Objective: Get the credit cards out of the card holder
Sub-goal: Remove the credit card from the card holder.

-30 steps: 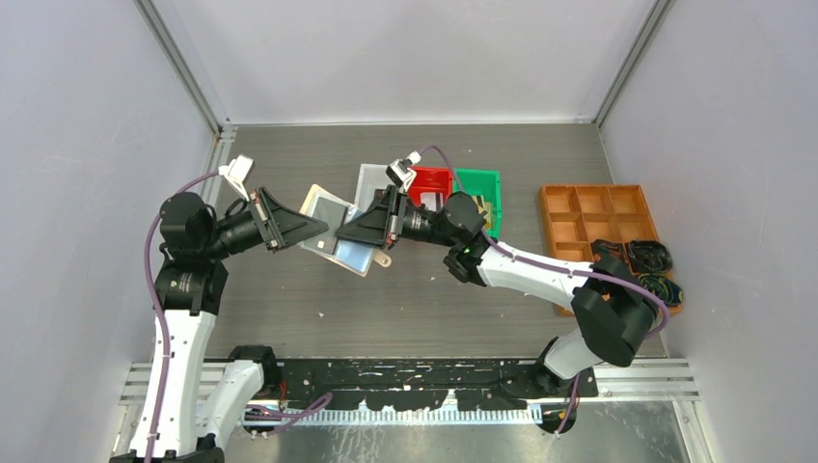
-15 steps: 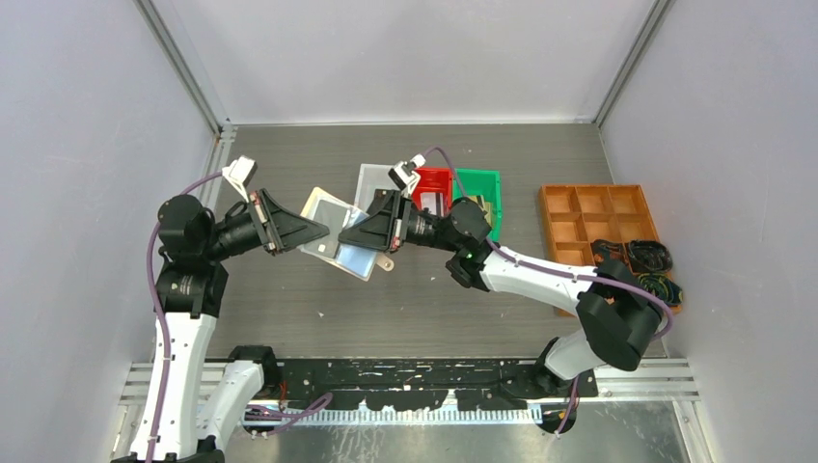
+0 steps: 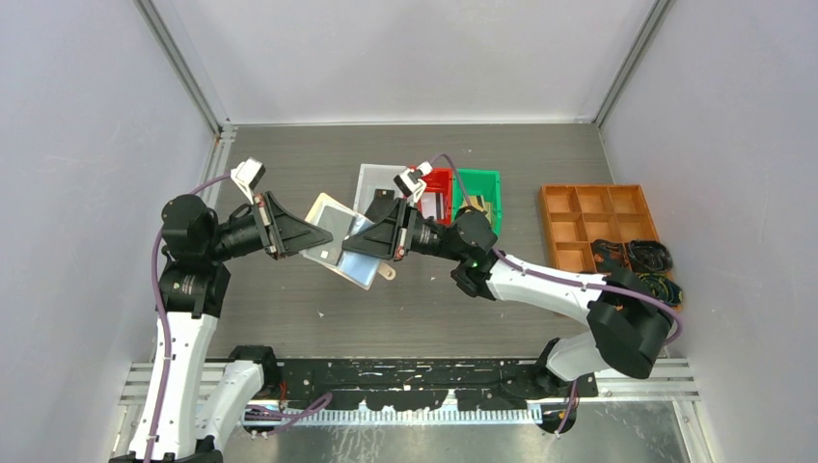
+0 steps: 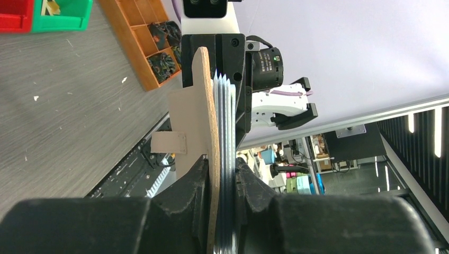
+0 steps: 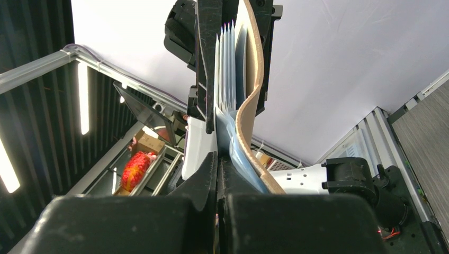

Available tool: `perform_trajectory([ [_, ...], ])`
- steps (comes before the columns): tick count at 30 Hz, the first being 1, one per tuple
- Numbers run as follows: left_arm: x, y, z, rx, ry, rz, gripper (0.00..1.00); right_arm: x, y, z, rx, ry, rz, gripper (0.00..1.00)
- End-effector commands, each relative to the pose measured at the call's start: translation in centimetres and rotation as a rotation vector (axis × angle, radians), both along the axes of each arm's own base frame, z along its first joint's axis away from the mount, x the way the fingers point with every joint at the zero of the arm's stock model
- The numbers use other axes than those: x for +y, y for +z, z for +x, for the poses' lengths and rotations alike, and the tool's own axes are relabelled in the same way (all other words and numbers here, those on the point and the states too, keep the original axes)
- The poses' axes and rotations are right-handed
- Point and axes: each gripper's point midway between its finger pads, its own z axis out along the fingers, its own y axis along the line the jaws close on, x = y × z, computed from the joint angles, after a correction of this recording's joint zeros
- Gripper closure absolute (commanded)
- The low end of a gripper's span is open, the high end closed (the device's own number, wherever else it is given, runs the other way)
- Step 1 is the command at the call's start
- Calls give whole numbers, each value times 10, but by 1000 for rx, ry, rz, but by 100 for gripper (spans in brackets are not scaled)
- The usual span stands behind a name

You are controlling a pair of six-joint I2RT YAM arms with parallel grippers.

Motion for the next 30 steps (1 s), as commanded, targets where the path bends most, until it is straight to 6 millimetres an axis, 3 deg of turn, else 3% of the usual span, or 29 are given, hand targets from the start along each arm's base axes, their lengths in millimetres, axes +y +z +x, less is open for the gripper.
perform_trajectory([
  [1, -4, 25, -29, -107, -119, -19, 81, -4, -4, 9, -9, -64, -21, 99],
  [16, -4, 29, -31, -105, -118, -23, 76, -10, -11, 4, -7, -59, -36, 99],
  [21, -4, 29, -30, -104, -114, -23, 84, -10, -12, 3, -7, -56, -38, 99],
  [30, -4, 35, -31, -124, -107, -28, 83, -15, -17, 2, 1, -75, -40, 99],
])
